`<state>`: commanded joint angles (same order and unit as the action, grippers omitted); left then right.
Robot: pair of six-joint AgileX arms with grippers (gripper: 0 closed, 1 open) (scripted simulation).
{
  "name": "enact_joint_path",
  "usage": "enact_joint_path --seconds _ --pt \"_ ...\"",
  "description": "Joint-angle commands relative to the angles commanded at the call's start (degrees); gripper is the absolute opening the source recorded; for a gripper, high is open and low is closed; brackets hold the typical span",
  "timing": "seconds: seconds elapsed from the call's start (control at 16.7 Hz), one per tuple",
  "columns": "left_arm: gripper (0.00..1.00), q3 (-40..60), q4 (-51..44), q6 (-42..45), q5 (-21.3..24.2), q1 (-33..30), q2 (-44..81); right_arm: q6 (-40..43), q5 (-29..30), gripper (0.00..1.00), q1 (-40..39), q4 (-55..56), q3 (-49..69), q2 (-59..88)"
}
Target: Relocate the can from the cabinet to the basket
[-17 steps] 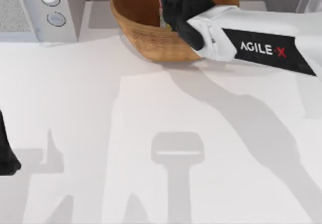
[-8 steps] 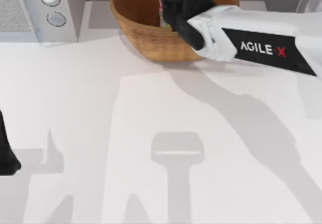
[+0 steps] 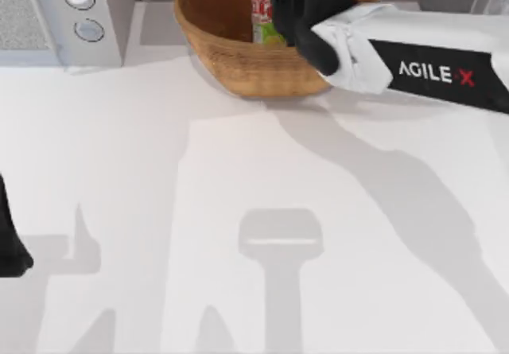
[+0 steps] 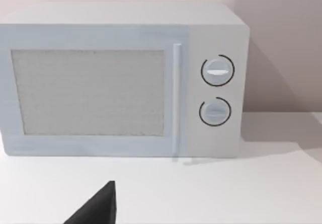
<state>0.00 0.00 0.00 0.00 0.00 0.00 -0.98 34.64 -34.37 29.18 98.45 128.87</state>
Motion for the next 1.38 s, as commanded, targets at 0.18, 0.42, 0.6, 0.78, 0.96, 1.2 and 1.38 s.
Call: enact_joint_path --seconds 0.18,0.42,0.6,0.78,0.96,1.2,1.38 --pt "1.00 0.0 0.0 0.0 0.0 0.0 0.0 -0.1 -4.8 1.00 2.7 -1.7 -8.6 -9.0" --pt "1.00 0.0 0.0 0.0 0.0 0.0 0.0 -0.3 -13.3 1.00 8.1 -5.1 -25.7 -29.3" --pt "1.00 0.0 0.0 0.0 0.0 0.0 0.0 -0.3 -19.6 1.00 13.0 -8.3 -40.1 -49.2" --pt "1.00 0.0 0.0 0.0 0.0 0.0 0.0 -0.2 -25.1 1.00 18.3 -11.8 -54.4 -70.3" --pt "1.00 0.0 0.0 0.0 0.0 0.0 0.0 0.0 -29.3 1.00 23.3 -15.8 -68.2 -90.0" --pt "1.00 0.0 0.0 0.0 0.0 0.0 0.0 0.4 -32.9 1.00 29.2 -21.7 -84.4 -111.2" --pt "1.00 0.0 0.0 0.0 0.0 0.0 0.0 0.7 -34.2 1.00 32.3 -25.9 -93.2 -122.3"
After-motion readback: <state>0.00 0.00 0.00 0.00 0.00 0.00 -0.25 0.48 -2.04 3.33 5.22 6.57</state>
